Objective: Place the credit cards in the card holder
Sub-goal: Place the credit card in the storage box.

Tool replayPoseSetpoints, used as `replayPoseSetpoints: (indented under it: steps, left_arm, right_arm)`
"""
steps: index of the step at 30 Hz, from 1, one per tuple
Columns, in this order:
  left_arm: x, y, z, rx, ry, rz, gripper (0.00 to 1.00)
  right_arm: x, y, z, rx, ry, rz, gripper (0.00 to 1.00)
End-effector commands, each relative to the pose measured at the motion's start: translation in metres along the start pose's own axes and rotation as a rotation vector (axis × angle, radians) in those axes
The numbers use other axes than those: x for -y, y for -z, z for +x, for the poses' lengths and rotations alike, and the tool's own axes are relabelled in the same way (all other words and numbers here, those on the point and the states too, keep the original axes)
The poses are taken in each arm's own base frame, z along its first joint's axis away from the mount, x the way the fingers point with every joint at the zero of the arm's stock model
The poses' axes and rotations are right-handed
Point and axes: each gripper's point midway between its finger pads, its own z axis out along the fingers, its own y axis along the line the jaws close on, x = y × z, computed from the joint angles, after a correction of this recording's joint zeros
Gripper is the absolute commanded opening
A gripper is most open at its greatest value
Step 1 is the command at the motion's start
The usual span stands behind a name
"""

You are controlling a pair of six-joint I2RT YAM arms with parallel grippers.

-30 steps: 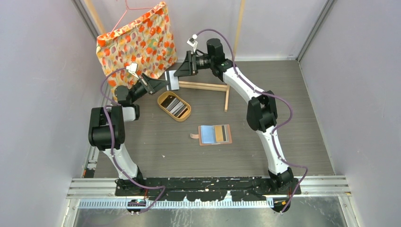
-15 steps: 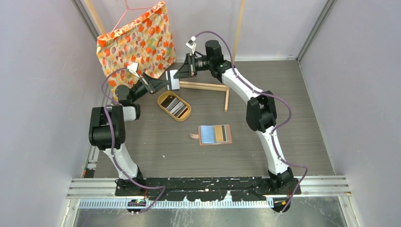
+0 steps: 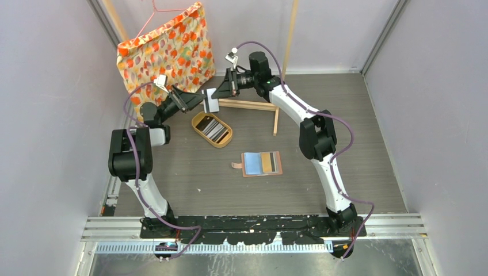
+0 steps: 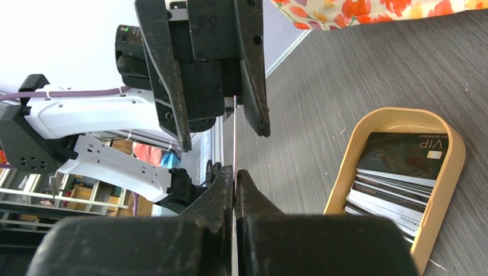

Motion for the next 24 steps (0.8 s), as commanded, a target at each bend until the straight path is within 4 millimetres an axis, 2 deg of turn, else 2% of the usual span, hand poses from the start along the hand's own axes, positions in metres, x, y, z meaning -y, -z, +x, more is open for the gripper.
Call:
replayPoseSetpoints:
  steps: [1,4,9,17,22,24]
  left_arm:
    - [0.012,-0.004,-0.018,0.032,-0.059,0.036,0.53]
    - [0.009,-0.005,-0.020,0.036,-0.041,0.033,0.47]
    - [0.004,-0.006,-0.021,0.033,-0.022,0.031,0.28]
    - [0.001,-0.006,-0.024,0.042,-0.016,0.027,0.15]
    - [0.003,-0.006,-0.024,0.040,-0.024,0.030,0.01]
    - [0.004,-0.006,-0.024,0.046,-0.030,0.028,0.00]
  right_arm:
    - [-0.024,0.003,-0.007,0.002,0.068,-0.047,0.01]
    - [-0.025,0.003,-0.007,0.001,0.068,-0.049,0.01]
    - [-0.024,0.003,-0.007,0.001,0.068,-0.050,0.01]
    - [-0.021,0.002,-0.004,-0.004,0.059,-0.049,0.01]
    - [-0.019,0.001,-0.003,-0.006,0.056,-0.048,0.01]
    - [-0.018,0.002,-0.003,-0.007,0.056,-0.049,0.01]
